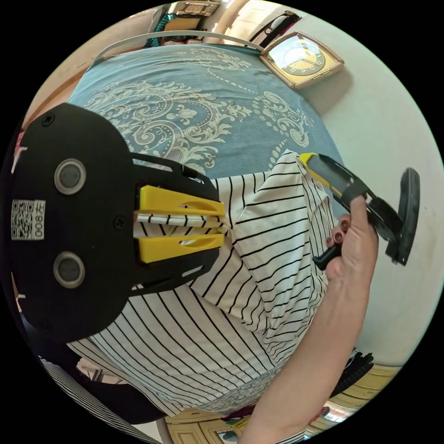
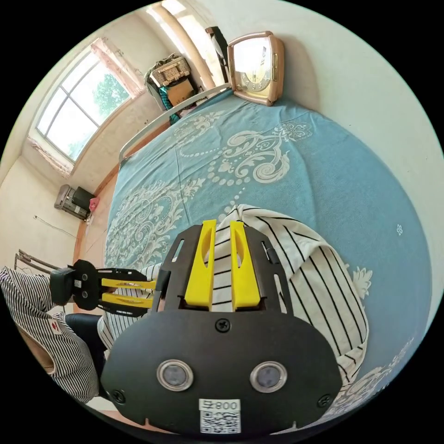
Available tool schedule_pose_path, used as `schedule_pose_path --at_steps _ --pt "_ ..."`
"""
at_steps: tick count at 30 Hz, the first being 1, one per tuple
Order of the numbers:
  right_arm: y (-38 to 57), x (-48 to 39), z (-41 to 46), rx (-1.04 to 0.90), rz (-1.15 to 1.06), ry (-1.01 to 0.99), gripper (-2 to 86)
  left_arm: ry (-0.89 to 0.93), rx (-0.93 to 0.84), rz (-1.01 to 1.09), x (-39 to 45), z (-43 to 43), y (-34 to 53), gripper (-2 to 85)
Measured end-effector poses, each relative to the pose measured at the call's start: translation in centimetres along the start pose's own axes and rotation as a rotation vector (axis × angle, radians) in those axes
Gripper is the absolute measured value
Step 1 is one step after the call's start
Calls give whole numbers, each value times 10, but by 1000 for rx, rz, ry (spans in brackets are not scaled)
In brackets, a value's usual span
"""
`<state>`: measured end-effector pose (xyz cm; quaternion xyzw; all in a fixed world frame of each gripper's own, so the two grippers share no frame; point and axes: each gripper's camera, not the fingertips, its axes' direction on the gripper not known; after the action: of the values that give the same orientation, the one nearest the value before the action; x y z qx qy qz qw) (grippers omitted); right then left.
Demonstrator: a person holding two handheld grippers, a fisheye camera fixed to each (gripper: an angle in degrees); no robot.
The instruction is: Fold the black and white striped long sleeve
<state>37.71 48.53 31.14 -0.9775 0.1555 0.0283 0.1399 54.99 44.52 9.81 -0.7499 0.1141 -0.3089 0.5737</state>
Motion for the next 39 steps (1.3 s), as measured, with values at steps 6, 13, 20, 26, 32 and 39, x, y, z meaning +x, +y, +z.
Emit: schedule_pose_path --at_steps 6,13,20,26,32,39 --pt "-56 -17 40 -155 -8 152 29 -11 42 -9 -4 2 27 31" --pt "-79 -32 18 -106 -31 83 3 -20 141 -125 -35 -13 60 20" --pt "-93 -25 -14 85 37 -107 1 -43 149 -236 -71 -15 88 18" --pt "-83 -18 30 -39 119 -42 0 -27 71 -282 -79 11 98 18" --pt "-14 -18 -43 254 176 49 -1 -27 171 -325 -81 -9 104 18" --pt "174 -38 -106 335 264 84 1 -48 210 -210 -70 -20 55 17"
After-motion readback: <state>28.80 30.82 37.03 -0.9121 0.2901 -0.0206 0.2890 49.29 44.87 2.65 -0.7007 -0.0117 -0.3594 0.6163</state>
